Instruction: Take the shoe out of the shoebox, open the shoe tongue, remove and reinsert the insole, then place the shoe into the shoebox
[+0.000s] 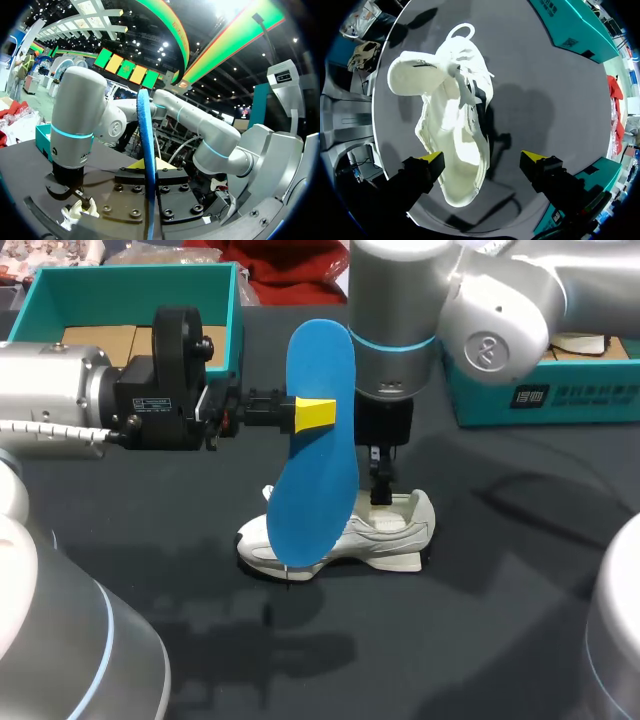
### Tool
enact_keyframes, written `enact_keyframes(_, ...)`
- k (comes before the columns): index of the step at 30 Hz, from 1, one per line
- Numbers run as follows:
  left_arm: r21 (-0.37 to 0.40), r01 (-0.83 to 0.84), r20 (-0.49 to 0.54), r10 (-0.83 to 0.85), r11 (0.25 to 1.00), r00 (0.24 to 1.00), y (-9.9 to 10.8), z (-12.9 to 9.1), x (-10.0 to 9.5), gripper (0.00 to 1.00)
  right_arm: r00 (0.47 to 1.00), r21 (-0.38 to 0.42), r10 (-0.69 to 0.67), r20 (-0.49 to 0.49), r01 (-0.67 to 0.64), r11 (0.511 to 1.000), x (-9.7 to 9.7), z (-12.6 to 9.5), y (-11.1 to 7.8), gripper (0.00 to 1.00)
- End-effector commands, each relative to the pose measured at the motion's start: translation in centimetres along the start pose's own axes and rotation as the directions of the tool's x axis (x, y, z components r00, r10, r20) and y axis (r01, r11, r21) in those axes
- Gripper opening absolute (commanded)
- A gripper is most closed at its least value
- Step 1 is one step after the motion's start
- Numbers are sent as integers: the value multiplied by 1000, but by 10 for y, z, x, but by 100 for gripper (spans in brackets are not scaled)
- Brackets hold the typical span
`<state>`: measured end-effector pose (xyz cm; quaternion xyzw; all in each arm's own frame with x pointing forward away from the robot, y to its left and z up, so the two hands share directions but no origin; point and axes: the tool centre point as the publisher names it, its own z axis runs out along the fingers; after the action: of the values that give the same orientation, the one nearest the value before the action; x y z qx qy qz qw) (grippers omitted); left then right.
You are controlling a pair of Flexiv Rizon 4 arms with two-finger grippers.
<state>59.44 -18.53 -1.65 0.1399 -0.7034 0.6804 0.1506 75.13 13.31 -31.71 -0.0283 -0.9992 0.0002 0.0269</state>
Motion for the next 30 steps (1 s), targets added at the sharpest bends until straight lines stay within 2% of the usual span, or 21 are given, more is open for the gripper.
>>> enact_keyframes(1, 0, 0, -2, 0, 1000, 1000, 0, 4, -2, 0, 1000, 22, 1, -7, -1, 1000, -5, 5, 9, 100)
enact_keyframes(8, 0, 0, -2, 0, 1000, 1000, 0, 4, -2, 0, 1000, 23, -5, -5, 5, 1000, -5, 5, 11, 100)
enact_keyframes(16, 0, 0, -2, 0, 1000, 1000, 0, 4, -2, 0, 1000, 11, -25, -16, 25, 1000, -9, 27, 22, 100)
enact_keyframes(26, 0, 0, -2, 0, 1000, 1000, 0, 4, -2, 0, 999, 12, -40, -37, 41, 999, -12, 43, 22, 100)
enact_keyframes(30, 0, 0, -2, 0, 1000, 1000, 0, 4, -2, 0, 998, 2, -44, -48, 44, 999, -13, 50, 20, 92)
